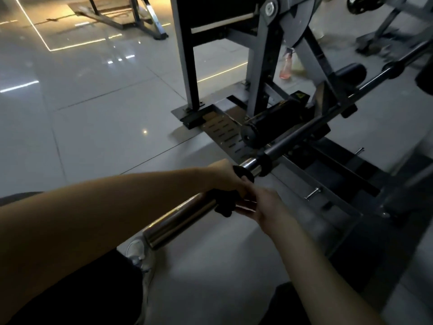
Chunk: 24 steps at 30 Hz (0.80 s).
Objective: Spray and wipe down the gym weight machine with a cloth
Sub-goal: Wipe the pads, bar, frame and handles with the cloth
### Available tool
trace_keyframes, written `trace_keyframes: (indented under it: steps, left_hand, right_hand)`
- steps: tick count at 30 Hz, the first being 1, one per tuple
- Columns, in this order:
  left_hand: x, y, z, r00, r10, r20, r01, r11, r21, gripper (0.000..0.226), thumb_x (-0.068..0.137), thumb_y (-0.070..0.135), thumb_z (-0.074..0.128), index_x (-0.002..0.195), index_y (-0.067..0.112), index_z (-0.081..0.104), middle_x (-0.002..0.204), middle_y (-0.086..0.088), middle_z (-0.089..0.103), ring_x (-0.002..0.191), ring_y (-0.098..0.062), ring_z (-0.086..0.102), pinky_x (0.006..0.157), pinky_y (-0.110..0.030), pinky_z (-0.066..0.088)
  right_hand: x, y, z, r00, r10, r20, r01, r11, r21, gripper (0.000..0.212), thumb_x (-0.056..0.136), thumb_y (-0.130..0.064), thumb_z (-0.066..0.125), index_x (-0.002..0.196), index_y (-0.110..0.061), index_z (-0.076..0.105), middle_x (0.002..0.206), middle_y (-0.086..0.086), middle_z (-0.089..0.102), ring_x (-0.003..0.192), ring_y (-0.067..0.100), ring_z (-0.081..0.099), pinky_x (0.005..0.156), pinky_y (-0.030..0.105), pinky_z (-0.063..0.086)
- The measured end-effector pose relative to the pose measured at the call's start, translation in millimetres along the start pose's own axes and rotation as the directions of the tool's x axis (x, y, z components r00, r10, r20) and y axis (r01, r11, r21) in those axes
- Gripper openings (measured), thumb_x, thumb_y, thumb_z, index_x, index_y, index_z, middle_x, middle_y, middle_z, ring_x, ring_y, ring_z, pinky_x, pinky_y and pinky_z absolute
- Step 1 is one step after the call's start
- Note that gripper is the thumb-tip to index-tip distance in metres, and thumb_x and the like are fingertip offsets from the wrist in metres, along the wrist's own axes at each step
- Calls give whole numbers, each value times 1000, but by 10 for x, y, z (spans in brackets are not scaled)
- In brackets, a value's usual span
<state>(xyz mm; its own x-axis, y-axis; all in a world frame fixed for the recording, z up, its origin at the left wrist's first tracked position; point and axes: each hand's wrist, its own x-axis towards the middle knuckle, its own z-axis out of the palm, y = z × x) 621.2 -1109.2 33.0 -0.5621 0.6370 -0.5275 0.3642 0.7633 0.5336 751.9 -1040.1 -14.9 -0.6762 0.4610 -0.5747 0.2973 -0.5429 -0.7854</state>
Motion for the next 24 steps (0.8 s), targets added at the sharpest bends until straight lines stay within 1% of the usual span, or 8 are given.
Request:
trace_keyframes:
  steps: [4, 6, 8, 11, 14, 19, 22, 24]
  left_hand:
    - [279, 206, -31, 987, 18, 158, 4, 991, -135, 57, 64, 41, 88, 110, 14, 69, 105, -8, 75, 90, -21, 76, 84, -39, 63]
    - [382, 243, -53, 975, 14, 221, 21, 988, -155, 64, 63, 43, 85, 116, 14, 65, 111, -10, 73, 95, -25, 75, 89, -43, 61]
    - [422, 255, -70, 968, 3, 250, 40, 985, -167, 59, 70, 41, 83, 118, 13, 64, 114, -12, 71, 97, -26, 74, 92, -44, 60]
    - [412, 255, -65, 976, -12, 216, 51, 983, -177, 46, 82, 38, 79, 118, 13, 62, 111, -10, 70, 96, -24, 73, 90, -40, 60]
    - [384, 259, -46, 987, -6, 158, 30, 988, -150, 44, 82, 41, 79, 114, 14, 64, 106, -7, 72, 93, -21, 73, 88, -38, 61]
    - [258, 251, -13, 995, 24, 95, -16, 997, -79, 45, 82, 44, 79, 114, 14, 65, 105, -6, 71, 92, -20, 71, 92, -38, 59]
    - [144, 145, -31, 991, 57, 122, -54, 998, -30, 47, 76, 43, 83, 112, 17, 66, 109, -6, 72, 94, -19, 71, 92, -39, 60]
    - [-5, 11, -66, 988, 48, 147, -49, 999, -1, 33, 80, 37, 83, 101, 20, 65, 101, -4, 72, 91, -17, 71, 88, -35, 59]
  right_hand:
    - [231, -249, -166, 986, -63, -154, 45, 992, -116, 41, 88, -36, 76, 114, -6, 68, 106, 15, 72, 97, 31, 72, 80, 50, 62]
    - [309, -340, -237, 985, -46, -164, 19, 986, -164, 45, 83, -39, 80, 114, -8, 68, 104, 14, 73, 96, 31, 72, 84, 52, 61]
    - [314, -397, -270, 990, -11, -144, -15, 984, -176, 42, 83, -38, 80, 112, -10, 68, 104, 13, 74, 97, 31, 71, 88, 52, 59]
    - [283, -411, -275, 994, 25, -104, -43, 983, -178, 42, 85, -37, 78, 116, -12, 66, 108, 13, 73, 101, 30, 71, 88, 52, 59]
    - [214, -426, -241, 996, 27, -89, -43, 983, -180, 41, 88, -37, 75, 119, -12, 64, 109, 15, 74, 100, 31, 72, 83, 54, 61]
    - [-2, -465, -92, 992, -40, -118, -4, 935, -354, 41, 99, -41, 60, 127, -11, 58, 112, 15, 71, 92, 29, 74, 73, 50, 64]
    - [-154, -431, -23, 999, -10, -41, -8, 906, -424, 39, 102, -43, 55, 129, -14, 57, 109, 14, 72, 86, 28, 76, 74, 49, 63]
    - [-272, -375, 37, 998, 52, 38, -30, 900, -434, 39, 101, -45, 55, 123, -13, 60, 106, 14, 74, 85, 28, 77, 78, 51, 63]
